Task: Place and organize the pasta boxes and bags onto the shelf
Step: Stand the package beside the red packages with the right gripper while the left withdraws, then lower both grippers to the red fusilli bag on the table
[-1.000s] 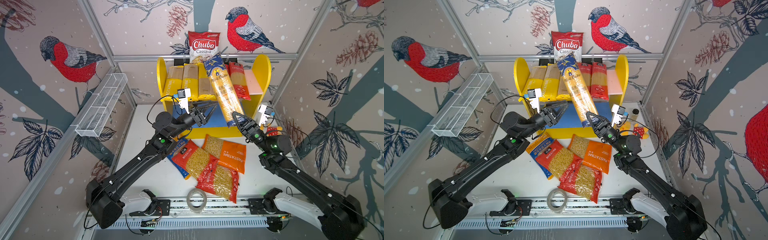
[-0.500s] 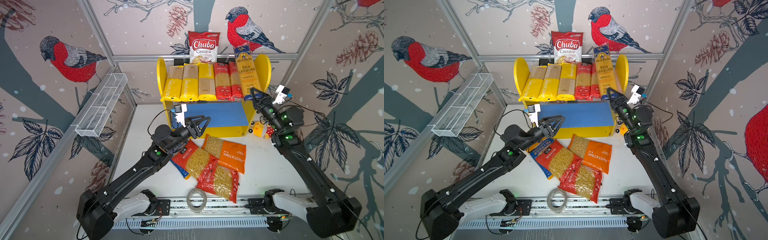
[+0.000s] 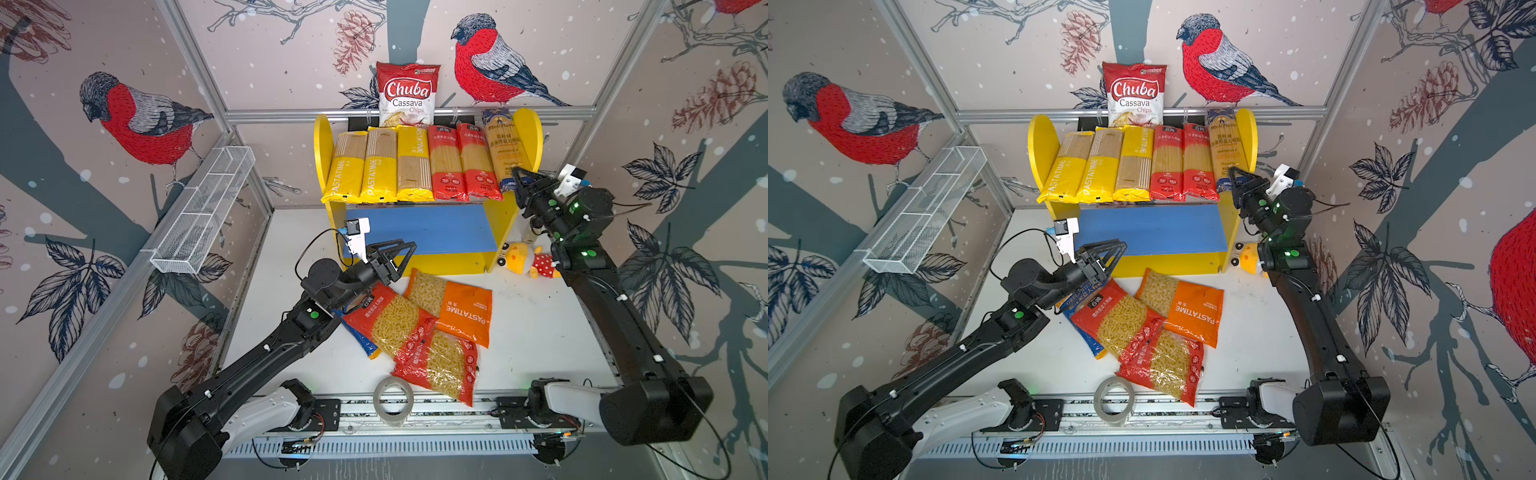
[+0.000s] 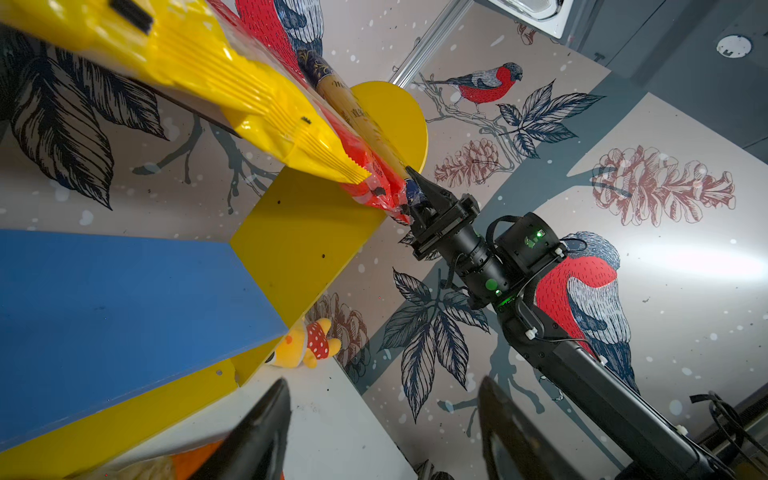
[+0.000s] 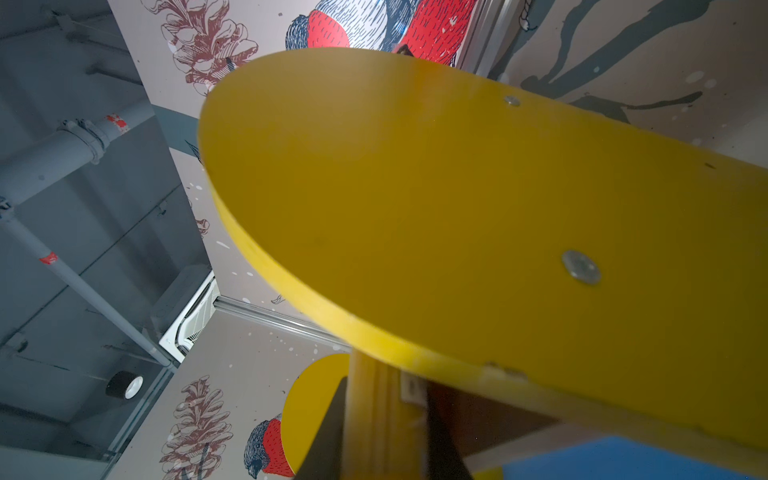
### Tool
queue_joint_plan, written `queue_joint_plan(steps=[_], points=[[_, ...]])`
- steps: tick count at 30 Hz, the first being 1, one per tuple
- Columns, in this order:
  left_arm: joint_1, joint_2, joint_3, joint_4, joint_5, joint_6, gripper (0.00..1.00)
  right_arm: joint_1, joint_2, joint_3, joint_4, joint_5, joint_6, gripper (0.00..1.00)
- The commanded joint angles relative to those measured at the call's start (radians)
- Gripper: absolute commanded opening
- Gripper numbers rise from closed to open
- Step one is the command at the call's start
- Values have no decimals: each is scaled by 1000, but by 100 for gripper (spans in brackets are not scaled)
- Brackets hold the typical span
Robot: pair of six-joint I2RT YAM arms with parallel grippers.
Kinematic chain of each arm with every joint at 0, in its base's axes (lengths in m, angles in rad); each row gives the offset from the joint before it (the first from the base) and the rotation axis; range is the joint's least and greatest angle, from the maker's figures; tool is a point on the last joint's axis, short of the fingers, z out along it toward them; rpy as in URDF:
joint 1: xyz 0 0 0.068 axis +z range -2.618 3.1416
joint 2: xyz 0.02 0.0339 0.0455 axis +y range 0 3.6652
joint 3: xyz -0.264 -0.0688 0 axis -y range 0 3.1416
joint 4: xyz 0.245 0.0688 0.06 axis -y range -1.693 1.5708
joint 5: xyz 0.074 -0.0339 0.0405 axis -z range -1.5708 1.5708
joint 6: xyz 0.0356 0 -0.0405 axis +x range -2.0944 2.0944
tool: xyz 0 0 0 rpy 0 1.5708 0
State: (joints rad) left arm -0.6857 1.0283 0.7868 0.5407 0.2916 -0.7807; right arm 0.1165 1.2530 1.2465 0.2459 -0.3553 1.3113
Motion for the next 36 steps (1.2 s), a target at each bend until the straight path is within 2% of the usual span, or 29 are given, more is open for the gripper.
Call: queue_joint_plan(steps=[1,6,9,13,16,18,22,27,36], points=[[-2,-5,-4,35,8,8,70,-5,24,39,73,24,-18,20],[-2,-6,-12,17,2,21,70,-3,9,-14,107,12,-2,44],[-2,-1,-16,10,10,25,70,10,-31,-26,104,32,-43,51],[-3,18,-22,25,15,16,70,19,-63,-37,69,81,-90,52],[-2,37,-19,45,27,7,70,16,-70,-60,67,73,-87,55],[-2,40,-15,33,22,18,70,17,-85,-86,61,73,-88,62],[-2,19,-21,-48,-49,59,72,18,-156,-167,54,108,-122,70],[-2,6,-60,-112,-86,84,72,26,-256,-269,-2,106,-193,75],[-3,-20,-162,-156,-157,51,72,69,-408,-500,-117,64,-230,76]])
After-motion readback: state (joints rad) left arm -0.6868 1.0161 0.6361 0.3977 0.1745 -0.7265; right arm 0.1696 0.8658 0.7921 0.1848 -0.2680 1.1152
